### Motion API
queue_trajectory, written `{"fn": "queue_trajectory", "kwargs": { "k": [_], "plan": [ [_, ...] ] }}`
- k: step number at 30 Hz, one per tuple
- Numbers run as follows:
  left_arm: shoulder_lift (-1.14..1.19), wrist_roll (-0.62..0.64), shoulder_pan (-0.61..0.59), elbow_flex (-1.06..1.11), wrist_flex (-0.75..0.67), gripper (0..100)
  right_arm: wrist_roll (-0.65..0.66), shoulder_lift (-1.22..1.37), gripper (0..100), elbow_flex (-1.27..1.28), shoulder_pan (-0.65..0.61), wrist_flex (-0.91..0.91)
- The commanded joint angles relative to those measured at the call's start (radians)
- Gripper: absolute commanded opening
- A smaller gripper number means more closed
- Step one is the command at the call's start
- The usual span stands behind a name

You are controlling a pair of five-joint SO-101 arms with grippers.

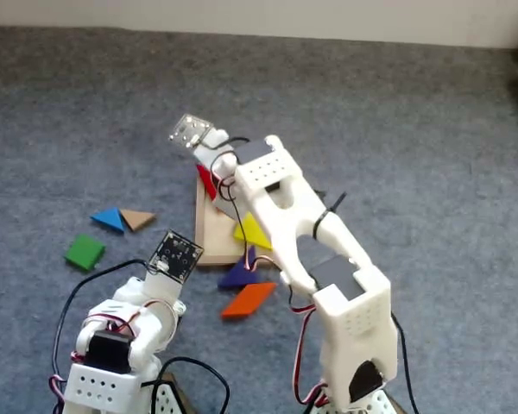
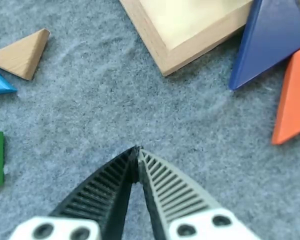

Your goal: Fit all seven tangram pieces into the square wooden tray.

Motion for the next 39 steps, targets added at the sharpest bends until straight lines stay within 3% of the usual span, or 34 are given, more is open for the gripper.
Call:
{"fn": "queue_trajectory", "kwargs": {
  "k": [1, 16, 31, 39],
  "plan": [
    [-0.021, 0.006, -0.007, 0.019, 0.006, 1, -0.006, 0.001, 3.0, 0.013, 0.007, -0.039],
    [-0.021, 0.006, -0.007, 0.019, 0.006, 1, -0.005, -0.005, 3.0, 0.016, 0.168, -0.015],
    [-0.021, 0.006, -0.007, 0.019, 0.006, 1, -0.014, -0.110, 3.0, -0.071, 0.082, 0.050],
    [-0.021, 0.006, -0.007, 0.019, 0.006, 1, -0.109, -0.107, 3.0, -0.064, 0.056, -0.150]
  ]
}}
